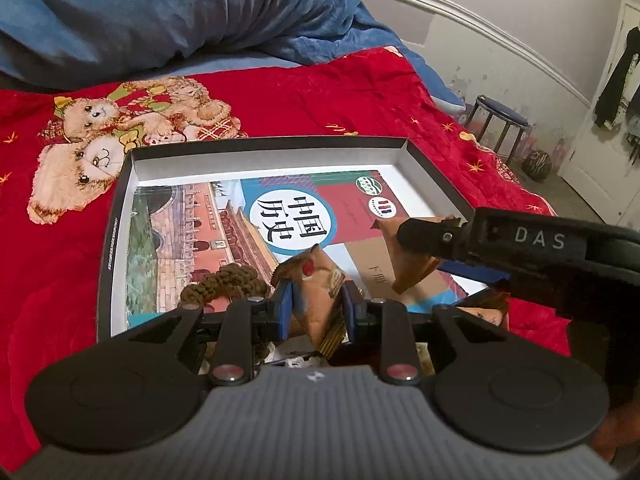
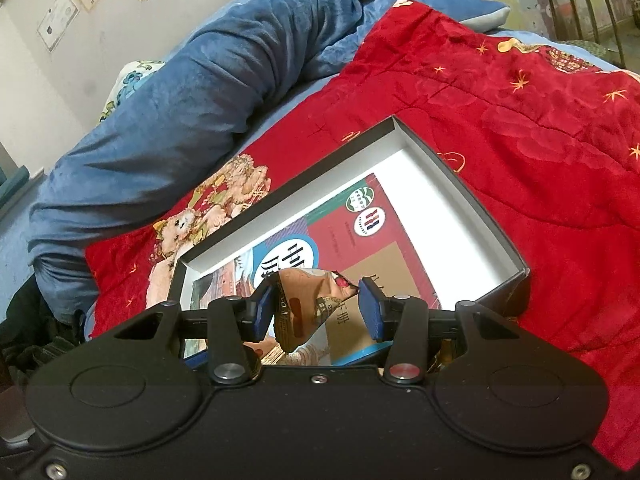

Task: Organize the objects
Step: 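Carry the packet over the box with left tool while right tool carries its packet there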

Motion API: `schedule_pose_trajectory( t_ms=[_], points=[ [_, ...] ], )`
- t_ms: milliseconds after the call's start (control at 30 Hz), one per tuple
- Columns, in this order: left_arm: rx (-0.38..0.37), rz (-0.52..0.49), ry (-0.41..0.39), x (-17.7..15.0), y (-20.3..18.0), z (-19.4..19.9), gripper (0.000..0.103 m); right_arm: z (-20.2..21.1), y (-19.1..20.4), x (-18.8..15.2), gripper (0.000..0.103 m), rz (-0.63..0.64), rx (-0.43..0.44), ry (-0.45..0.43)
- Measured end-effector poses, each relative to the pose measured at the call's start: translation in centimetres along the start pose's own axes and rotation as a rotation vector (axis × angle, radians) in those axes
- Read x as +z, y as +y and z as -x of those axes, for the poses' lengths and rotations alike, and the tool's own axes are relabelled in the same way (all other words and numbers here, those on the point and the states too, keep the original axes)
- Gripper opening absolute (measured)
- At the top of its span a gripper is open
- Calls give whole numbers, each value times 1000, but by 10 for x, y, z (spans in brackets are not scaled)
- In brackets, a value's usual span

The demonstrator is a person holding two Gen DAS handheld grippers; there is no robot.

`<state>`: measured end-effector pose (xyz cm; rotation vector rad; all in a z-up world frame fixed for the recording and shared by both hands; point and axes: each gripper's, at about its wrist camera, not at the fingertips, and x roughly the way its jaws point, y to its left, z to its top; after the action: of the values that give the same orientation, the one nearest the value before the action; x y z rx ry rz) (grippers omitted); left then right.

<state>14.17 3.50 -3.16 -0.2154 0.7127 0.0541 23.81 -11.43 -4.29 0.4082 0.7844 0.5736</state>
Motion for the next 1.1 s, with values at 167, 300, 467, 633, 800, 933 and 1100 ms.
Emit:
schedule_pose_trajectory(
  t_ms=[167, 300, 467, 633, 800, 933, 1100],
  points=[
    [12, -17, 6, -3, -2, -1, 29, -1, 0, -1, 44, 3, -9, 5],
    [17, -14, 13, -3, -2, -3, 28, 1, -1, 1, 44, 0, -7, 4],
    [25, -11, 23, -4, 0, -4, 28, 1, -5, 2, 44, -17, -3, 6],
    [21, -3, 32, -3, 1, -5, 29, -3, 0, 0, 44, 10, -8, 26],
    [20, -1, 37, -4, 0, -6, 29, -5, 3, -1, 44, 39, -15, 31],
    [16, 6, 39, -3, 1, -5, 41, -5, 2, 0, 44, 38, -14, 36],
    [21, -3, -3, -4, -3, 2, 45, -6, 3, 0, 44, 57, -17, 35]
  ],
)
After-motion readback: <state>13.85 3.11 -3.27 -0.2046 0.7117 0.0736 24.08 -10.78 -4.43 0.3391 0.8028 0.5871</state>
